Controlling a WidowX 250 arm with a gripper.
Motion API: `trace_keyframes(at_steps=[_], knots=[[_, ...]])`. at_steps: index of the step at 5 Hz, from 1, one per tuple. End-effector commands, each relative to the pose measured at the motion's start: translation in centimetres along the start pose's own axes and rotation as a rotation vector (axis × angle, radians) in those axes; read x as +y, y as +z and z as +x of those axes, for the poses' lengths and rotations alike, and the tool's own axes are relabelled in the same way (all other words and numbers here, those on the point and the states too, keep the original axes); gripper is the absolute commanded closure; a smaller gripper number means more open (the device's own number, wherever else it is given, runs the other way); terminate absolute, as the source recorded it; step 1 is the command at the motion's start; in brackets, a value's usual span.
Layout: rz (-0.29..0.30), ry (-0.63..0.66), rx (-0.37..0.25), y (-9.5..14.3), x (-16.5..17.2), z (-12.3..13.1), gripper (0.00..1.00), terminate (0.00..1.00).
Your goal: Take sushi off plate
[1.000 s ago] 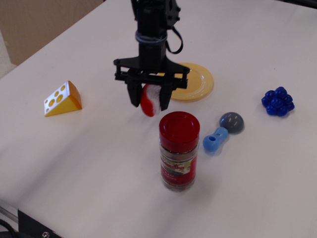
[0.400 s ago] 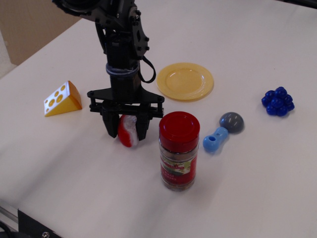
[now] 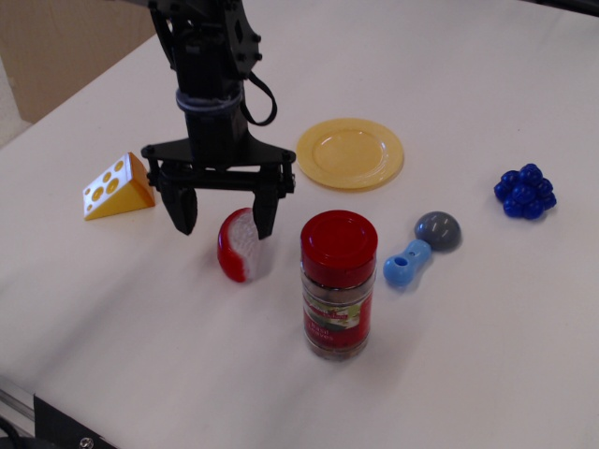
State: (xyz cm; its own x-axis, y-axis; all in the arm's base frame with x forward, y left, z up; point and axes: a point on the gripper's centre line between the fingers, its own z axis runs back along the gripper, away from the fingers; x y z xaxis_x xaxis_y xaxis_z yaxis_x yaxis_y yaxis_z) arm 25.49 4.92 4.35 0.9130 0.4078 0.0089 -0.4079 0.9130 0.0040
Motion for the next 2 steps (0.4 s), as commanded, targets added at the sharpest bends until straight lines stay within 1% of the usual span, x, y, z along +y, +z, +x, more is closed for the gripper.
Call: trace_keyframes(at_steps=[1,2], knots=[[0.004,0.009,-0.109,4.66,-0.30,1.18,0.00,0.00],[0.004,0.009,-0.109,4.66,-0.30,1.18,0.00,1.00]])
